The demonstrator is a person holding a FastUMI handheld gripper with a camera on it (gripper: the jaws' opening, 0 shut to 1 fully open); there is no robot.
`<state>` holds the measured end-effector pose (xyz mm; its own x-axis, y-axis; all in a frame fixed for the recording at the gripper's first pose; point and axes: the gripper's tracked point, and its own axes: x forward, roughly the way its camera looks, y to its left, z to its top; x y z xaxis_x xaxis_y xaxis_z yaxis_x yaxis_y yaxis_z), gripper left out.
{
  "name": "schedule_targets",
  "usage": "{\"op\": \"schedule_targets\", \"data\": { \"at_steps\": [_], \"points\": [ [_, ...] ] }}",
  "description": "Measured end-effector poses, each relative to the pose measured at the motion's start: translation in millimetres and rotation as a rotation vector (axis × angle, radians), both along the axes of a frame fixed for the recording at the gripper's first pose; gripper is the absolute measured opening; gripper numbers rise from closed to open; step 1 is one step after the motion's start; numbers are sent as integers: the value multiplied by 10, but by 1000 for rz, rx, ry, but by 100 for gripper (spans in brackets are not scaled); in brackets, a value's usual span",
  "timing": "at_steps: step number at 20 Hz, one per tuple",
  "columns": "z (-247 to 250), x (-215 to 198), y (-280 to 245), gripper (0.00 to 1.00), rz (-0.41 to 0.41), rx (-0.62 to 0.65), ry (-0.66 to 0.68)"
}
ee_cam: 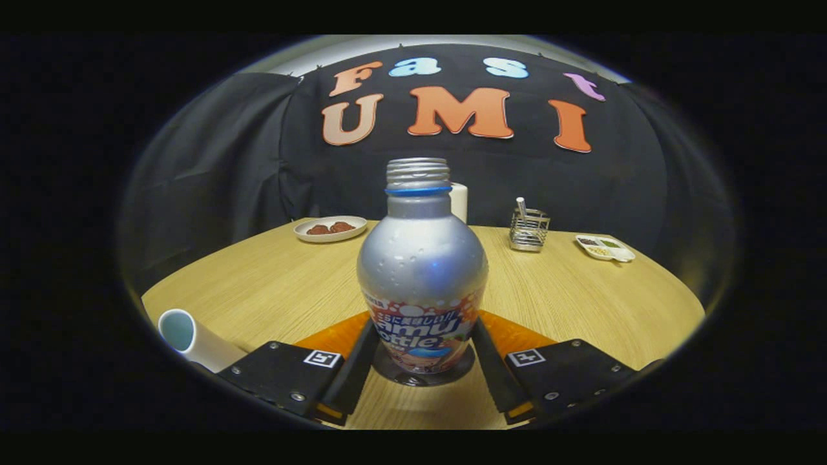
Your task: Take the bottle from table, then pour the juice into the cup, finally place the bottle on the coaster
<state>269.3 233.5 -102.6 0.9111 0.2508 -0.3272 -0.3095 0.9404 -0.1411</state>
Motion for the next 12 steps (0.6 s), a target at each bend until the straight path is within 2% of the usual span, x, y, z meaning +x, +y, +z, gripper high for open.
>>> {"op": "schedule_targets", "data": {
  "at_steps": [4,6,7,12],
  "points": [
    [-11,-34,-83,81,-32,-77,-29],
    [37,-80,-29,87,-15,-109,-70],
    [72,-115,-6,96,-6,-118,-87],
    [244,-406,11,98,46,-59,-94]
  ]
}}
